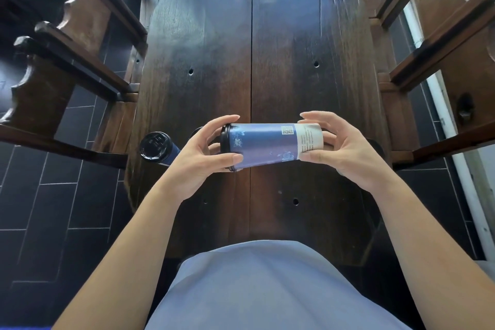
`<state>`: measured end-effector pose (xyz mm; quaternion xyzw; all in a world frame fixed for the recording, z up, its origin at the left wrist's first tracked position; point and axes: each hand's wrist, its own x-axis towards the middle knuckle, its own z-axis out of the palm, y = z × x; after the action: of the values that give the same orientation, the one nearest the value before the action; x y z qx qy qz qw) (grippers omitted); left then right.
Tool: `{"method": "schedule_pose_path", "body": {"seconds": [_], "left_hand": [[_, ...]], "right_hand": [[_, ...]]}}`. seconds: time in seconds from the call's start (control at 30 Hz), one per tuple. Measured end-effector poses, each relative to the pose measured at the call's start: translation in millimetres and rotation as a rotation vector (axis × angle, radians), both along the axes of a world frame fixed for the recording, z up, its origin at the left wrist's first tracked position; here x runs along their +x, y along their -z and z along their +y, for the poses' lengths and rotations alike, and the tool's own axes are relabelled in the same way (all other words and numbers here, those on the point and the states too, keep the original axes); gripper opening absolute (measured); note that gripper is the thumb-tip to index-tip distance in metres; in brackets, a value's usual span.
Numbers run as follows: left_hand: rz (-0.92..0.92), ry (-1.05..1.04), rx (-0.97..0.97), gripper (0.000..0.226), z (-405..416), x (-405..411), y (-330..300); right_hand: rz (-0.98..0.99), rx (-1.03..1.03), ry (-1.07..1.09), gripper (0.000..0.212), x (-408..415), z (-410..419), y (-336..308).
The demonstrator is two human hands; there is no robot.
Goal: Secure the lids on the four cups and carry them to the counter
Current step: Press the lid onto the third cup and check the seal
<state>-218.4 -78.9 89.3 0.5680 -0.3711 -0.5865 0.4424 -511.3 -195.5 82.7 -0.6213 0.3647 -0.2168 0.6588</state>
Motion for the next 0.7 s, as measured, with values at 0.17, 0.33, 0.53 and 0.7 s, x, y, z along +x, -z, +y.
{"method": "schedule_pose_path", "body": {"seconds": [0.17, 0.33, 0.53, 0.7], "left_hand": [[0.023, 0.006, -0.040, 0.081, 0.2, 6.2, -1.1], [0.043, -0.007, -0.011, 0.076, 0.6, 7.0, 1.5], [0.054, -0.012, -0.047, 0.079, 0.8, 5.4, 2.8], [0.036, -0.031, -0.023, 0.071, 1.0, 3.9, 2.8]], "right_hand": [[-0.008, 0.011, 0.019, 0.051, 1.9, -1.0, 6.4], [-0.021, -0.011, -0.024, 0.065, 0.4, 1.7, 10.9], [-0.027, 0.000, -0.019, 0.060, 0.0, -0.4, 15.1], [-0.054, 0.007, -0.038, 0.065, -2.1, 1.4, 13.8]]}}
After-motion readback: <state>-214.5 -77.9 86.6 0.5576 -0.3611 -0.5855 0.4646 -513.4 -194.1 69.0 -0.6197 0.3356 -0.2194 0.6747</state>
